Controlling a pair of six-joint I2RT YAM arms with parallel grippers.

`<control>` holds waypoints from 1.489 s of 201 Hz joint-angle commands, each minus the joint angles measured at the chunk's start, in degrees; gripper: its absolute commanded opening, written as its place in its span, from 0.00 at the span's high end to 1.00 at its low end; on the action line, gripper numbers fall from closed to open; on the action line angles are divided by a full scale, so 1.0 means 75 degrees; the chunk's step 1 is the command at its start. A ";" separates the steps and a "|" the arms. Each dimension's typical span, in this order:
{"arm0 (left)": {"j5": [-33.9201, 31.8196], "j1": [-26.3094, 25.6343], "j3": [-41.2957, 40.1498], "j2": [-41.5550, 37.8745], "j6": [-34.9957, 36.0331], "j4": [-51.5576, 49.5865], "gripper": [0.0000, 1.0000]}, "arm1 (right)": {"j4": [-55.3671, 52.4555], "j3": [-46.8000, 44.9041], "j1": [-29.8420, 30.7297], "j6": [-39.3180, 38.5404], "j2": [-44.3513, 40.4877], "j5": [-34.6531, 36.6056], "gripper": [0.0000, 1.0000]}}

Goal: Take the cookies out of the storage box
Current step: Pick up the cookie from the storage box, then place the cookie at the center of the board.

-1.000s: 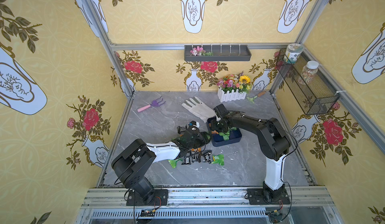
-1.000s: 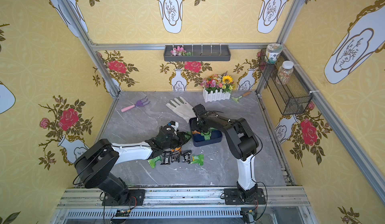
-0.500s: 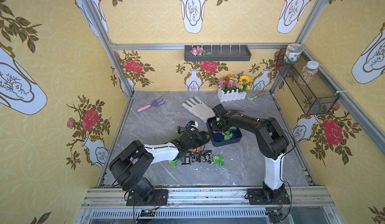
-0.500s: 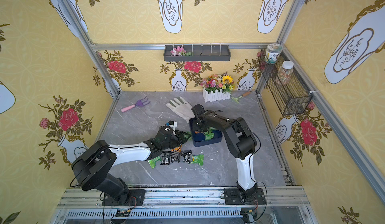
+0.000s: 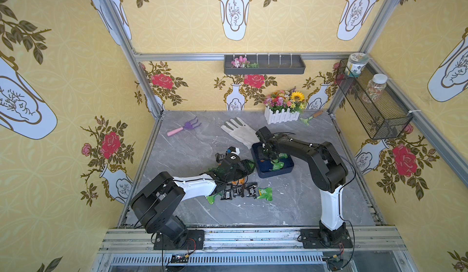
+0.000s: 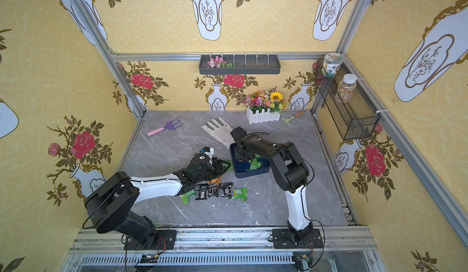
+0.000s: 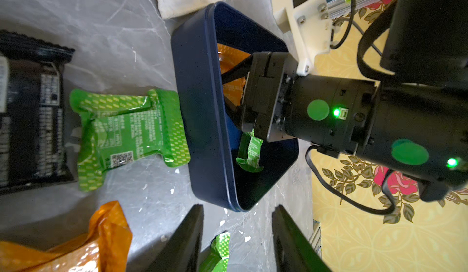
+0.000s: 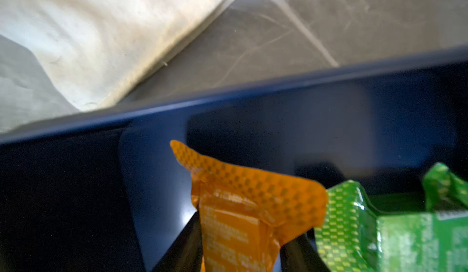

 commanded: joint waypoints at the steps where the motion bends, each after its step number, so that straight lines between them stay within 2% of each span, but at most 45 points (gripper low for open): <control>1: -0.0048 0.0005 -0.0057 -0.0046 0.0061 0.0081 0.51 | -0.0376 -0.0020 0.0001 -0.0061 0.0068 -0.0002 0.55; 51: -0.0206 0.0005 -0.0139 -0.0175 0.0023 0.0069 0.52 | -0.0421 0.0015 -0.0004 -0.0154 -0.0460 -0.0052 0.65; 97: -0.0601 0.0016 -0.0228 -0.0527 -0.0219 -0.0193 0.52 | -0.0658 0.0119 0.0022 -0.0145 -0.1152 -0.0131 0.65; 144: -0.2613 0.0102 -0.0634 -0.1842 -0.1534 -0.1716 0.53 | -0.0467 0.0211 0.0729 0.0320 -0.1718 -0.0391 0.65; 190: -0.3316 0.0338 -0.1073 -0.2806 -0.2229 -0.2632 0.53 | -0.0412 0.1246 0.1389 0.0570 -0.0676 -0.0521 0.65; 258: -0.3126 0.0483 -0.1448 -0.3152 -0.2361 -0.2779 0.54 | -0.0511 0.2533 0.1452 0.0696 0.0981 -0.0672 0.63; 299: -0.3252 0.0507 -0.1401 -0.3278 -0.2323 -0.3152 0.54 | -0.0549 0.2884 0.1400 0.0806 0.1636 -0.0415 0.63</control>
